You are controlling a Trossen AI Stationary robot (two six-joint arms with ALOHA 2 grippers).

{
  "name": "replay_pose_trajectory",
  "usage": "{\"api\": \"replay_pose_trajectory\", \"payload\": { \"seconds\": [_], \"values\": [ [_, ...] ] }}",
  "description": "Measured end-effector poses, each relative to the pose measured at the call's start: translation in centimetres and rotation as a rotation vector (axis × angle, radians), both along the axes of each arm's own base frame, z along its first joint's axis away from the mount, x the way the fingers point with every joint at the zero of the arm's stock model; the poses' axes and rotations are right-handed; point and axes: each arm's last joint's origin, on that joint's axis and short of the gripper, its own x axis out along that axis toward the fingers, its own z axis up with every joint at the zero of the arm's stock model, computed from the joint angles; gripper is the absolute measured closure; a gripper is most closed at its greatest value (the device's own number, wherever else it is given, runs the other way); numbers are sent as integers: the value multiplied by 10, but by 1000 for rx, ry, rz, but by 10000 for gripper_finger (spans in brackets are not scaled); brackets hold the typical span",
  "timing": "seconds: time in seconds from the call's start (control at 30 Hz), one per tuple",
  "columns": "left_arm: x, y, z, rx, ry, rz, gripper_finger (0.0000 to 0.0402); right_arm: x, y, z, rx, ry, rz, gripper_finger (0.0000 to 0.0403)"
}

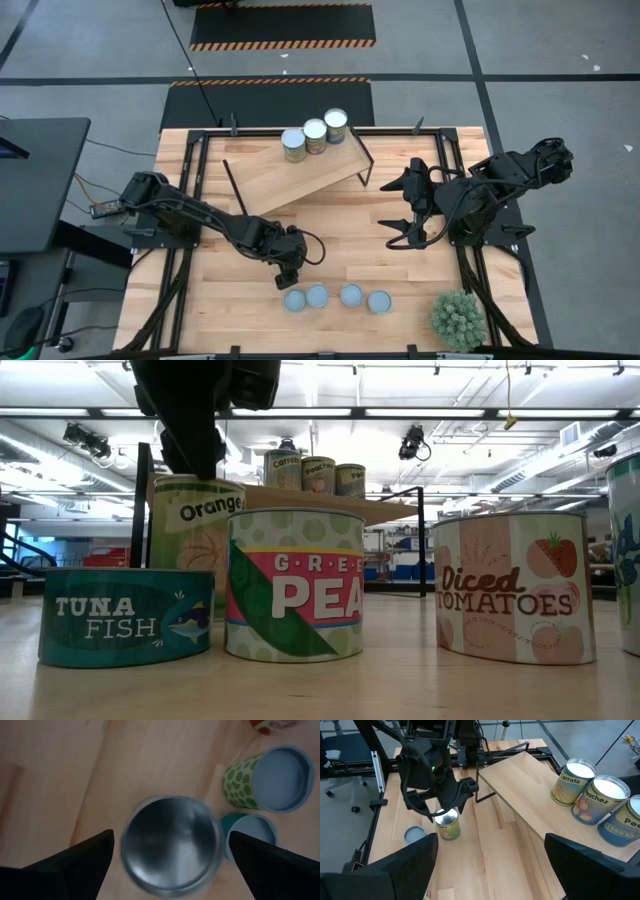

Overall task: Pick and place cans onto a shelf
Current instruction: Put the canned orange on the shelf

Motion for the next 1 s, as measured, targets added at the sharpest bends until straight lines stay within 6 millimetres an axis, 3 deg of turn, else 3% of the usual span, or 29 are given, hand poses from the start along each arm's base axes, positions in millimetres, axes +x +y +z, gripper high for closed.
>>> {"api": "replay_pose_trajectory", "payload": {
  "seconds": [0.37, 0.7, 0.83, 1.0],
  "values": [
    [4, -4, -16, 9, 49, -4, 4, 0, 0, 0, -10, 2, 6, 30],
    [10, 3, -20, 23, 53, -6, 90, 0, 0, 0, -18, 6, 10, 30],
    [8, 13, -12, 17, 45, 14, 90, 0, -1, -1, -27, 10, 9, 30],
    [12, 36, 26, -23, -3, -20, 90, 1, -5, -1, -44, 15, 1, 30]
  ]
}}
